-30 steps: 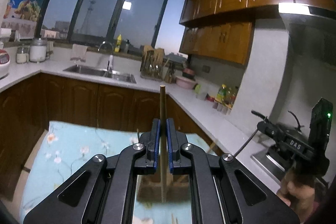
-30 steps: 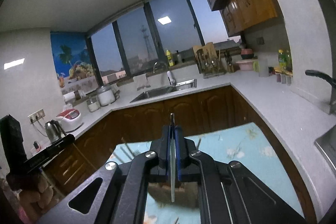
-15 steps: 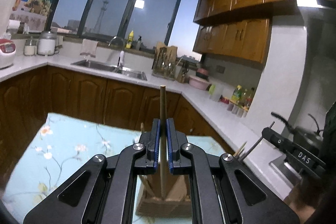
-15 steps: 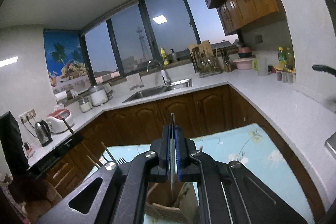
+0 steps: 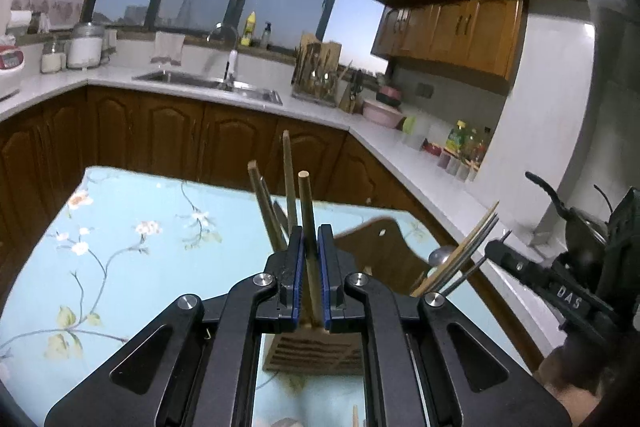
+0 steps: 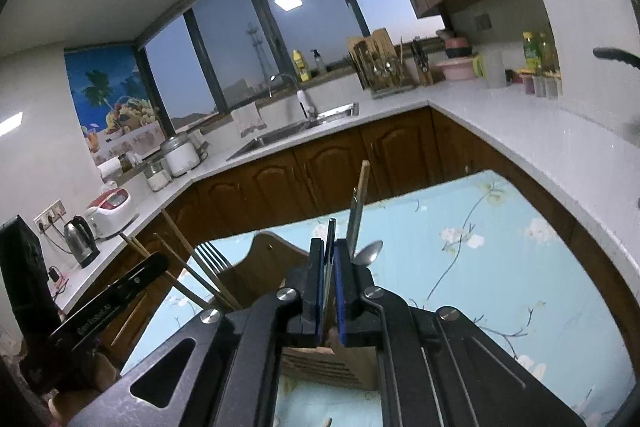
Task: Organize utensils
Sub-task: 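Lower both chopsticks into the holder and open both tools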
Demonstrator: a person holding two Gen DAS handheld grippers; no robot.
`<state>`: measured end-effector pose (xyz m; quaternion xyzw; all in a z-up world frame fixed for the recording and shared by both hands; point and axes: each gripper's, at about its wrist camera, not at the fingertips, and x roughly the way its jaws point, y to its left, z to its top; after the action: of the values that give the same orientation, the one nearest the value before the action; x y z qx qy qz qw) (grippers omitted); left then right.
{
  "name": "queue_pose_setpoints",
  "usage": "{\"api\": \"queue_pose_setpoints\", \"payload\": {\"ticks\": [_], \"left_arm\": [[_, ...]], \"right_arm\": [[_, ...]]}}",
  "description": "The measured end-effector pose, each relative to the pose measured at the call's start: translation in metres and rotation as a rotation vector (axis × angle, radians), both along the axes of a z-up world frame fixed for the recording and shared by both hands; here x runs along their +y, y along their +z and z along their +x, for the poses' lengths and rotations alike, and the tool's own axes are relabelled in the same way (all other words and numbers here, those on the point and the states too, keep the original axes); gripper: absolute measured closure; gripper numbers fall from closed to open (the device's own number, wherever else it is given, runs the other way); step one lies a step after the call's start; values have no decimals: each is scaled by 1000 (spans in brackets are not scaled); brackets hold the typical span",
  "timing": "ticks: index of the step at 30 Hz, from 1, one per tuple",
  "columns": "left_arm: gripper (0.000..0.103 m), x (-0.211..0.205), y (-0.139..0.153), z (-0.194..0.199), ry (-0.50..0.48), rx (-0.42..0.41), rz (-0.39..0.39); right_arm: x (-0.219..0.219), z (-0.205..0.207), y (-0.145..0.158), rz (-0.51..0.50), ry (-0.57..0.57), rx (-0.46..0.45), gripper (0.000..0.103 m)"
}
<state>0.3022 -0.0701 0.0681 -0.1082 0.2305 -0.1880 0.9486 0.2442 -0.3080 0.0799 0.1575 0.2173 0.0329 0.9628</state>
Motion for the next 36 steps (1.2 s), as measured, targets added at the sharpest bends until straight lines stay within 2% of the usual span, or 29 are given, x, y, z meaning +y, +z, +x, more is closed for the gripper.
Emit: {"api": "queue_pose_setpoints", "payload": {"ticks": [20,22,25,27,29,31,32,33,34,35,36], "left_arm": [[97,3,-2,-2,-23,40,9],[97,2,0,-1,-25,55,12],[91,2,3,-3,-33,62,16],[73,2,5,-7,-29,60,17],[68,5,9,-14,-22,50,11],[66,6,11,-20,-21,48,11],[64,8,13,-24,-18,45,13],[58,10,14,-28,-14,40,16],[54,12,15,-33,-5,34,18],[46,15,15,-39,7,28,20],[42,18,14,-44,15,22,18]], "right_arm": [[-5,3,-1,22,-8,28,98],[-6,2,-1,32,-3,33,93],[-8,0,0,52,10,34,91],[-10,-5,3,63,9,25,80],[-11,-10,6,70,8,10,53],[-10,-18,10,65,-1,-7,52],[-11,-21,10,65,-2,-12,48],[-12,-26,11,70,-7,-18,43],[-13,-32,11,76,-9,-26,31],[-13,-37,10,78,-11,-33,26],[-14,-42,9,80,-14,-37,25]]}}
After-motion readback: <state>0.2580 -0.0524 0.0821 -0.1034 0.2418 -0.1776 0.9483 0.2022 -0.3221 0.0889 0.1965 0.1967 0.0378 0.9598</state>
